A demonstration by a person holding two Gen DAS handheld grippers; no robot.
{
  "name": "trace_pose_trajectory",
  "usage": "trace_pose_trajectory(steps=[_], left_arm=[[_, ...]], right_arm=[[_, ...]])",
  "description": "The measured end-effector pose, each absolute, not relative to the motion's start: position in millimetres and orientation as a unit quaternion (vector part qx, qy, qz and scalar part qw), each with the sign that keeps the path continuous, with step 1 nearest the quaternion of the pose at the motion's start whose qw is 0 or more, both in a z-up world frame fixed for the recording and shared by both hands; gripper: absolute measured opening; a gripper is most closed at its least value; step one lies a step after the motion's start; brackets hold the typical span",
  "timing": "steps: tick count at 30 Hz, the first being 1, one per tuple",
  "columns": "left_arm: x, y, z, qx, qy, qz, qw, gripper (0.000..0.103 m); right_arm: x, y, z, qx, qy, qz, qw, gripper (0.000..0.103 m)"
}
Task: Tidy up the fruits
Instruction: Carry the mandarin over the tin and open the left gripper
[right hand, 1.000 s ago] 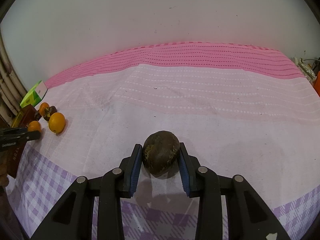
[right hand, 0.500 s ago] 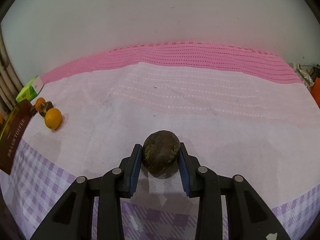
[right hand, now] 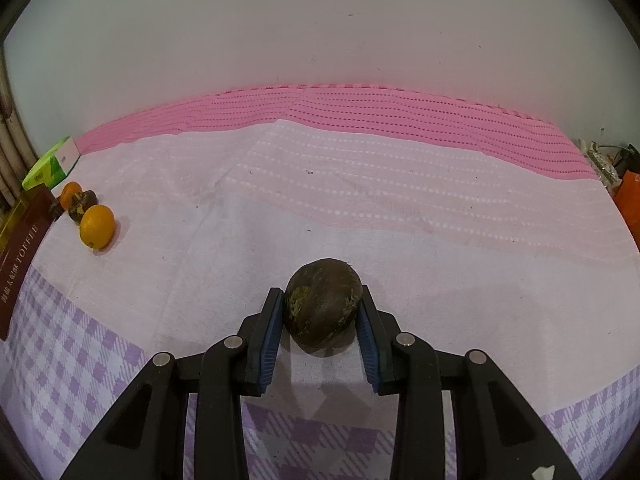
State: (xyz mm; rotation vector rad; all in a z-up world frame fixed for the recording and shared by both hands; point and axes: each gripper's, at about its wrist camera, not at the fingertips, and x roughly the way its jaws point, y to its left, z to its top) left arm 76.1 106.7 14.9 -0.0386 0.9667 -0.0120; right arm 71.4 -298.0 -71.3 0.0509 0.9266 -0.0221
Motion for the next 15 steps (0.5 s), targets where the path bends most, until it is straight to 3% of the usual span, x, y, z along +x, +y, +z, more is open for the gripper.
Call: trace_pose_trajectory(steps=[15], left_arm=[[63, 175, -7, -0.047, 0.479, 0.06, 0.875, 0.04]], right_arm=[[73, -296, -71, 0.022, 0.447, -0.012, 0.894, 0.033]])
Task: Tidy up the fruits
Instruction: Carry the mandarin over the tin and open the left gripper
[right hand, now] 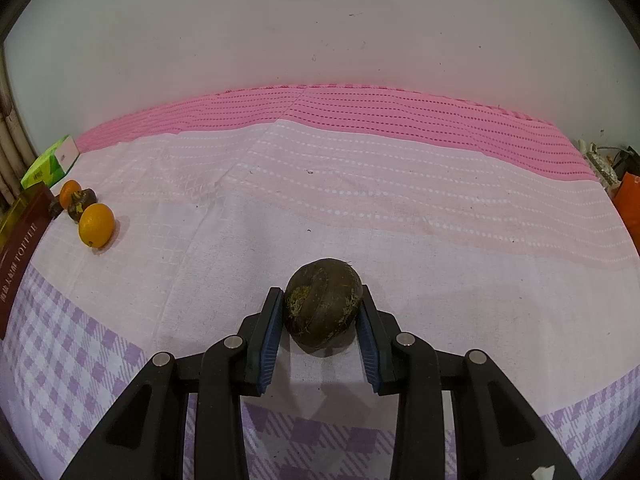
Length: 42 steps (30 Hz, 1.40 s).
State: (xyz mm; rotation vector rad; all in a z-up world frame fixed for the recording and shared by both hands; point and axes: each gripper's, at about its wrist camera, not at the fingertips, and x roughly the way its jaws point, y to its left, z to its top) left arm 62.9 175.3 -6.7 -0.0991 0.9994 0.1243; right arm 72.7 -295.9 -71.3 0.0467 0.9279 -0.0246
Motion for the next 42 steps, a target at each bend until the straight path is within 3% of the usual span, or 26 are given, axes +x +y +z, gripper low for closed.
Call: trace_pose_trajectory(steps=[34, 39, 42], left_arm=[[90, 215, -67, -0.02, 0.499, 0.098, 0.861, 0.041], [87, 207, -61, 0.0, 0.484, 0.1, 0.869, 0.045], [83, 200, -50, 0.014, 0.469, 0.105, 0.877, 0.057]], right_arm=[[73, -293, -71, 0.015, 0.448, -0.015, 0.894, 0.033], [72, -292, -72, 0.016, 0.448, -0.015, 0.894, 0.033], [73, -294, -71, 0.02, 0.448, -0.013, 0.894, 0.033]])
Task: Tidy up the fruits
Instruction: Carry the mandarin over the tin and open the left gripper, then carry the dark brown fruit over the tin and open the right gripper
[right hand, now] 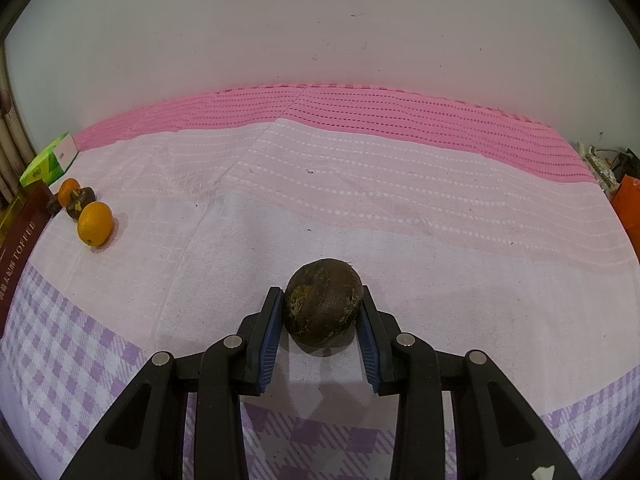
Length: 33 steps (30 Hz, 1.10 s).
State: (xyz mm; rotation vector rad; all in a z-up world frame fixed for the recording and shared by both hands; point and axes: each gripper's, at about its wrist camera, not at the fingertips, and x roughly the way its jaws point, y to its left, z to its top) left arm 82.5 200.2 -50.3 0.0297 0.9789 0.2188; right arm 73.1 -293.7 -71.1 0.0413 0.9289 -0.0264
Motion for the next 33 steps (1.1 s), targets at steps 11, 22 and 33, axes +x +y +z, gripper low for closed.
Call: trace_pose_trajectory(steps=[11, 22, 33], left_arm=[[24, 171, 18, -0.006, 0.412, 0.103, 0.905, 0.061], [-21, 201, 33, -0.034, 0.382, 0.166, 0.908, 0.07], [-16, 228, 13, -0.08, 0.413, 0.181, 0.889, 0.07]], right_arm=[[71, -306, -71, 0.048, 0.444, 0.0, 0.895, 0.033], [53, -279, -56, 0.037, 0.445, 0.034, 0.894, 0.032], [48, -146, 14, 0.001, 0.4, 0.197, 0.895, 0.032]])
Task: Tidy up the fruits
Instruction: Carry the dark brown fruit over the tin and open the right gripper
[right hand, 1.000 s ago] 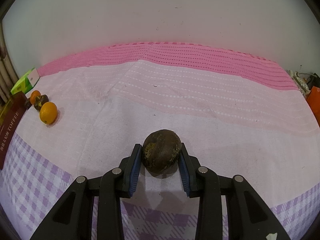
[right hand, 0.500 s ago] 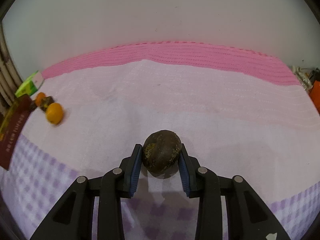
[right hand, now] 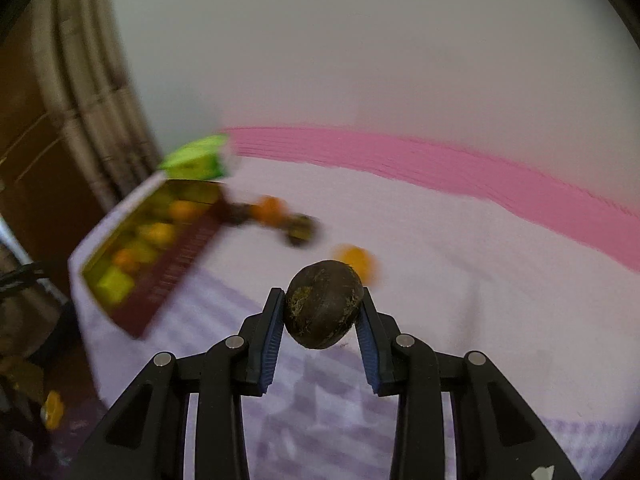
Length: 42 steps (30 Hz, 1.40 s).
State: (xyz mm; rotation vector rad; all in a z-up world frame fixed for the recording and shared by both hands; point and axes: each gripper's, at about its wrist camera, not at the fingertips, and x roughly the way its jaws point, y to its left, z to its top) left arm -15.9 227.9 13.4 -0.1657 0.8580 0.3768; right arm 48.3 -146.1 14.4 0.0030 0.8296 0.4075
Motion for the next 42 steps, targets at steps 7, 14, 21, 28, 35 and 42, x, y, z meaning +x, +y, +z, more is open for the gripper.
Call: trace_pose_trajectory(steps=[7, 14, 21, 28, 35, 42], left_arm=[[-17, 229, 16, -0.087, 0.412, 0.172, 0.891, 0.07], [-15, 229, 16, -0.09, 0.417, 0.159, 0.89, 0.07], [-11, 226, 12, -0.078, 0.425, 0.15, 0.889, 0.072], [-7, 222, 8, -0.066, 0.435, 0.14, 0.887, 0.073], [-5, 223, 5, -0.068, 0.443, 0.136, 0.884, 0.077], [-4, 223, 4, -0.068, 0.449, 0.133, 0.881, 0.078]], right_arm=[[53, -56, 37, -0.012, 0.395, 0.298, 0.869, 0.032], [86, 23, 32, -0.051, 0.409, 0.334, 0.848, 0.032], [120, 63, 7, -0.086, 0.434, 0.33, 0.834, 0.032], [140, 84, -16, -0.126, 0.448, 0.319, 0.826, 0.032], [149, 94, -28, -0.152, 0.454, 0.314, 0.82, 0.032], [155, 101, -38, -0.164, 0.462, 0.308, 0.815, 0.033]])
